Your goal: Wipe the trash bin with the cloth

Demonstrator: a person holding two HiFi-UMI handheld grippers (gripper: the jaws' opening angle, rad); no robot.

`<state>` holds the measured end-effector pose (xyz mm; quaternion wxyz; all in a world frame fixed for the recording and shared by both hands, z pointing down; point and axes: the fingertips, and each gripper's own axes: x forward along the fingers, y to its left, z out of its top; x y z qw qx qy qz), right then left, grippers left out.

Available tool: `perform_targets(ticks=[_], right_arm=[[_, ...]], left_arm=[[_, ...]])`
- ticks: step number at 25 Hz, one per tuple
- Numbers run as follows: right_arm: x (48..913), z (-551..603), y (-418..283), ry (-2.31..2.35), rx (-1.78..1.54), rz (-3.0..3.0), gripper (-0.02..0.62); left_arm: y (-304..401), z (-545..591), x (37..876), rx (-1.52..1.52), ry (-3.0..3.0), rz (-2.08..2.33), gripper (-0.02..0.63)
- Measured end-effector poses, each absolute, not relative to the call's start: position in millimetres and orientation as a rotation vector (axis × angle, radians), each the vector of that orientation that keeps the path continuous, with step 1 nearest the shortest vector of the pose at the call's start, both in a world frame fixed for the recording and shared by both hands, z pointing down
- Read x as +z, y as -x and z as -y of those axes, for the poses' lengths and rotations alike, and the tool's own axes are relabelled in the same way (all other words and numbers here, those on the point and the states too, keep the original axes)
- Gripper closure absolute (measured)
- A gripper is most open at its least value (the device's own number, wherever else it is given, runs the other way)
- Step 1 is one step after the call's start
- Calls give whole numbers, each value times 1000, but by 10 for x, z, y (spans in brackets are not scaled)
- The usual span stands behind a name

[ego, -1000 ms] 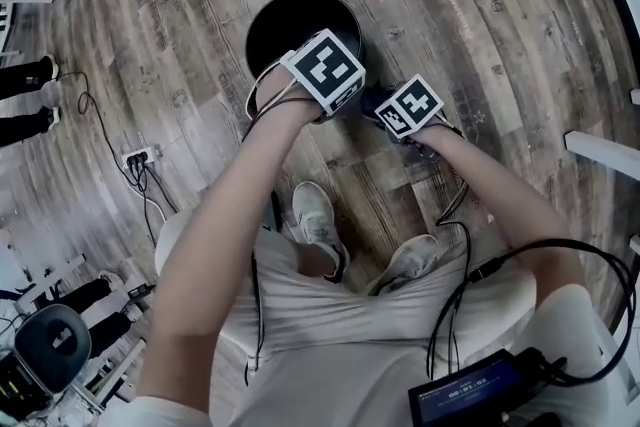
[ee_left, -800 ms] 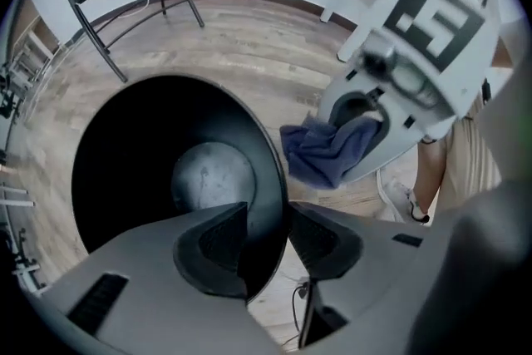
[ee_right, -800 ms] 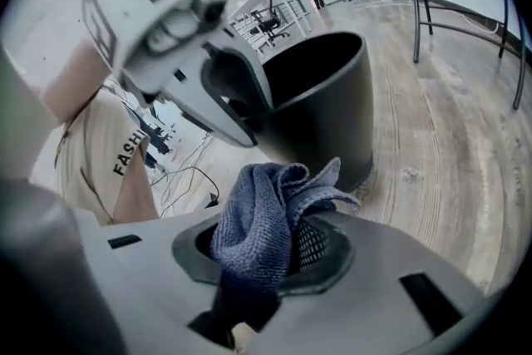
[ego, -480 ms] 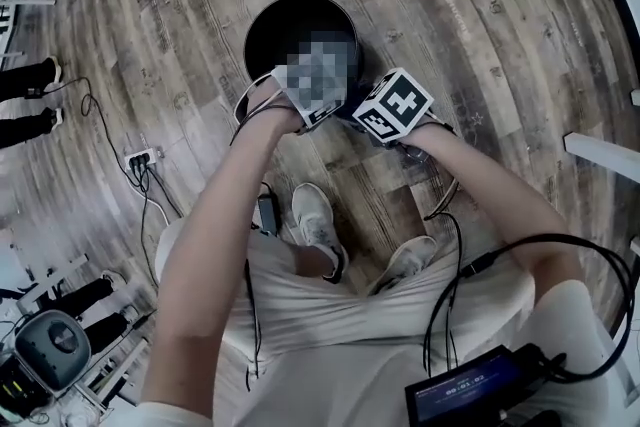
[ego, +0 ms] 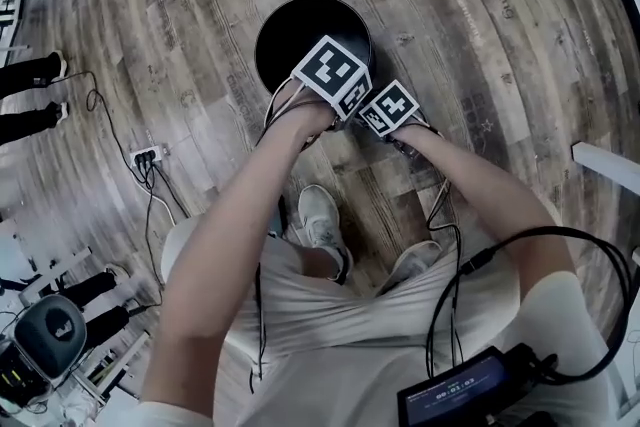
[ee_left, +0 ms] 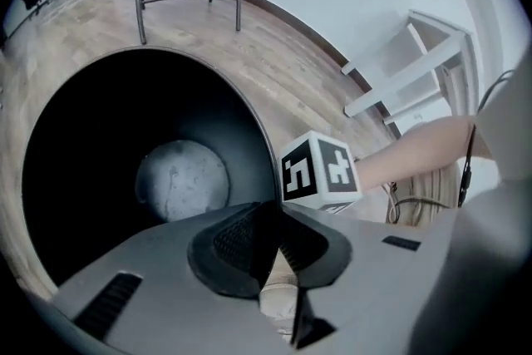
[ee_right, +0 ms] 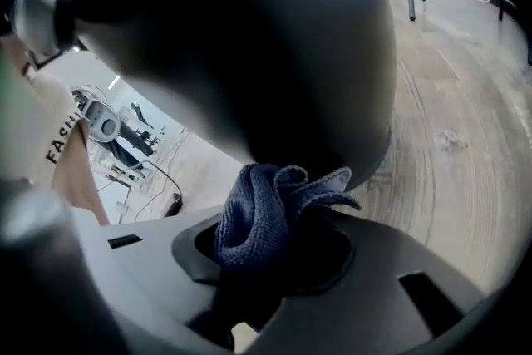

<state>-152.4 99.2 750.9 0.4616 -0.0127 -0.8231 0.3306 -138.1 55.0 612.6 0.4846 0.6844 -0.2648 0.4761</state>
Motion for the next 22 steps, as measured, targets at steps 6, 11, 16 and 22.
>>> perform_targets(ticks=[6, 11, 16, 22], right_arm=[[7693, -562, 1157, -145, 851, 1977, 479], [7094, 130, 1120, -373, 637, 2124, 479], [6201, 459, 1095, -546, 454, 2298, 479], [5084, 640, 1001, -781, 224, 2472, 479]], left_arm=[[1441, -513, 5936, 1021, -1692, 686, 488], [1516, -128, 5492, 1041, -1840, 845, 449], [1510, 185, 5270, 977, -1938, 1048, 449], [1582, 571, 4652, 804, -2050, 1501, 449]])
